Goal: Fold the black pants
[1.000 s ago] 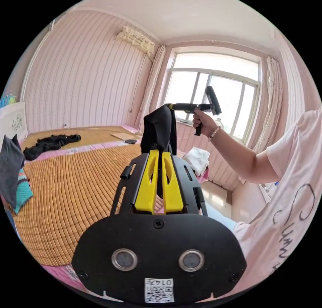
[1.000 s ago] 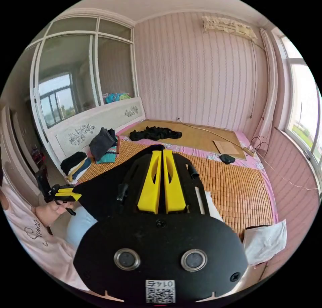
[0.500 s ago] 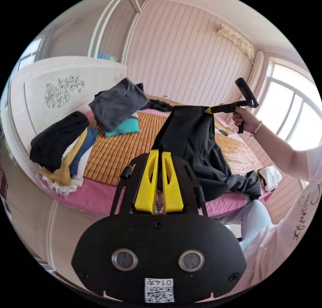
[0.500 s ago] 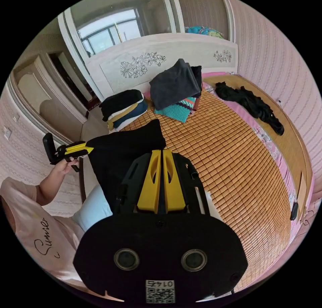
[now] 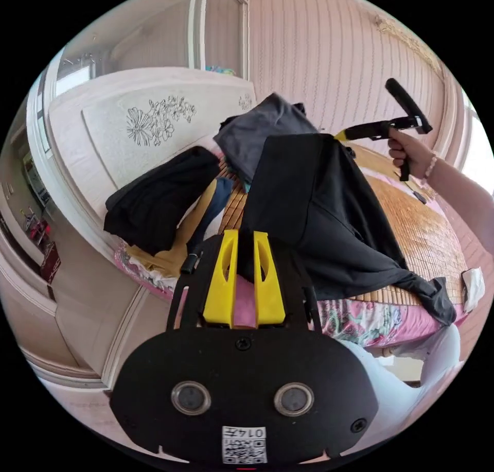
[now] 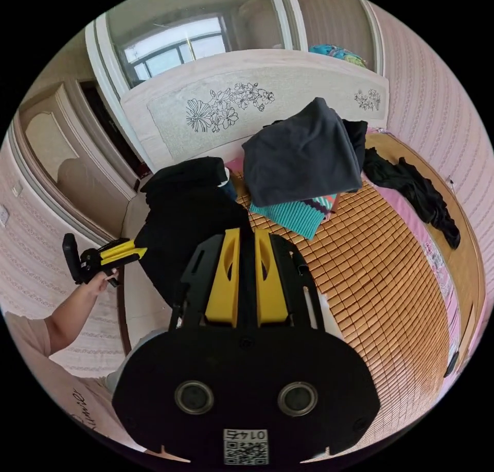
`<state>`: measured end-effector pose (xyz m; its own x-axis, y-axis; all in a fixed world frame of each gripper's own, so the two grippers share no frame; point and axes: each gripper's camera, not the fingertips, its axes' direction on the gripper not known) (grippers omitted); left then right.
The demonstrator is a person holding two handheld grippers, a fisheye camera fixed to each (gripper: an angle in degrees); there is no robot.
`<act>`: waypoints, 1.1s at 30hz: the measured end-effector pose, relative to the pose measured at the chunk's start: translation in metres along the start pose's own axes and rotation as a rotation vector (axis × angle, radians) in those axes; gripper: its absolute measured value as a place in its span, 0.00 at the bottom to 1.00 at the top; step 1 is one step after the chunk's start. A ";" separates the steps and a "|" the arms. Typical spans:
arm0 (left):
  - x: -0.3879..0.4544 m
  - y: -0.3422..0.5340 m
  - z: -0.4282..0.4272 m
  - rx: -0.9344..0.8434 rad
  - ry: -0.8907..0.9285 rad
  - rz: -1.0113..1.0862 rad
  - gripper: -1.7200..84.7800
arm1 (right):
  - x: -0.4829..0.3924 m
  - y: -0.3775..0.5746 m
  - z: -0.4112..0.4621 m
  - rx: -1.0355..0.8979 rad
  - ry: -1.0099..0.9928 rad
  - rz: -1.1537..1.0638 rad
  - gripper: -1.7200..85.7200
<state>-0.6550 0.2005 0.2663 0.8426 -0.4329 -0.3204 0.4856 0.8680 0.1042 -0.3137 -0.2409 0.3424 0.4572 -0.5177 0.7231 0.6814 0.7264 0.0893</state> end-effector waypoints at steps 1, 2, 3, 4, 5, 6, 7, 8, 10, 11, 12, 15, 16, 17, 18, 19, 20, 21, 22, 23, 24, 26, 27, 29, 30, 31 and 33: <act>-0.007 0.008 0.013 -0.050 0.003 -0.022 0.09 | 0.010 0.021 0.003 -0.024 -0.014 0.005 0.08; -0.008 0.013 0.015 -0.057 -0.001 -0.018 0.09 | 0.021 0.050 0.001 -0.035 0.009 0.011 0.09; -0.005 0.022 0.014 -0.047 -0.022 0.007 0.09 | 0.027 0.067 -0.002 -0.048 0.033 0.017 0.09; 0.000 0.029 0.008 -0.023 -0.049 0.037 0.09 | 0.041 0.105 -0.009 -0.084 0.089 0.033 0.09; 0.005 0.032 0.004 -0.014 -0.057 0.056 0.09 | 0.056 0.149 -0.021 -0.113 0.152 0.066 0.09; 0.016 0.035 -0.001 -0.008 -0.049 0.102 0.09 | 0.063 0.172 -0.028 -0.128 0.185 0.091 0.10; 0.033 0.037 -0.005 -0.011 0.001 0.164 0.08 | 0.076 0.221 -0.043 -0.165 0.250 0.158 0.10; 0.044 0.037 -0.006 -0.017 0.041 0.207 0.08 | 0.087 0.271 -0.060 -0.211 0.312 0.241 0.10; 0.100 0.038 0.000 -0.056 0.199 0.374 0.08 | 0.095 0.344 -0.083 -0.278 0.403 0.370 0.11; 0.116 0.038 0.004 -0.064 0.234 0.404 0.08 | 0.096 0.388 -0.097 -0.323 0.443 0.453 0.11; 0.149 0.038 0.011 -0.072 0.305 0.449 0.08 | 0.095 0.408 -0.102 -0.344 0.458 0.490 0.12; 0.237 0.039 0.036 -0.079 0.440 0.576 0.10 | 0.092 0.487 -0.115 -0.428 0.519 0.640 0.17; 0.271 0.040 0.049 -0.086 0.454 0.629 0.11 | 0.094 0.510 -0.114 -0.434 0.525 0.699 0.19; 0.287 0.040 0.055 -0.090 0.454 0.652 0.11 | 0.099 0.528 -0.111 -0.442 0.500 0.759 0.20; 0.314 0.042 0.071 -0.106 0.443 0.686 0.12 | 0.102 0.536 -0.108 -0.444 0.472 0.787 0.20; 0.335 0.043 0.088 -0.146 0.422 0.702 0.13 | 0.104 0.547 -0.109 -0.376 0.366 0.828 0.19; 0.343 0.044 0.097 -0.171 0.411 0.707 0.13 | 0.105 0.554 -0.115 -0.332 0.368 0.860 0.16; 0.357 0.046 0.114 -0.229 0.387 0.713 0.12 | 0.105 0.557 -0.117 -0.318 0.370 0.860 0.15; 0.366 0.049 0.127 -0.265 0.350 0.718 0.12 | 0.103 0.561 -0.119 -0.287 0.328 0.840 0.10; 0.367 0.050 0.126 -0.229 0.328 0.728 0.10 | 0.102 0.565 -0.120 -0.271 0.285 0.823 0.07; 0.372 0.051 0.129 -0.227 0.284 0.766 0.07 | 0.102 0.566 -0.121 -0.274 0.288 0.811 0.07; 0.377 0.048 0.131 -0.261 0.290 0.791 0.04 | 0.105 0.568 -0.131 -0.281 0.301 0.759 0.05; 0.379 0.046 0.131 -0.273 0.294 0.811 0.03 | 0.107 0.569 -0.136 -0.267 0.309 0.748 0.05; 0.380 0.039 0.123 -0.238 0.288 0.823 0.02 | 0.124 0.567 -0.174 -0.135 0.322 0.746 0.05; 0.381 0.032 0.112 -0.194 0.295 0.824 0.01 | 0.128 0.566 -0.187 -0.086 0.322 0.747 0.04; 0.380 0.026 0.096 -0.138 0.312 0.823 0.01 | 0.134 0.563 -0.215 0.026 0.330 0.734 0.04; 0.377 0.020 0.067 -0.042 0.341 0.841 0.01 | 0.130 0.559 -0.256 0.175 0.378 0.674 0.04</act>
<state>-0.3120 0.0387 0.2106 0.7970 0.4378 -0.4161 -0.2734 0.8757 0.3980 0.2728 -0.0173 0.3111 0.9241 -0.0367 0.3803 0.1033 0.9823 -0.1562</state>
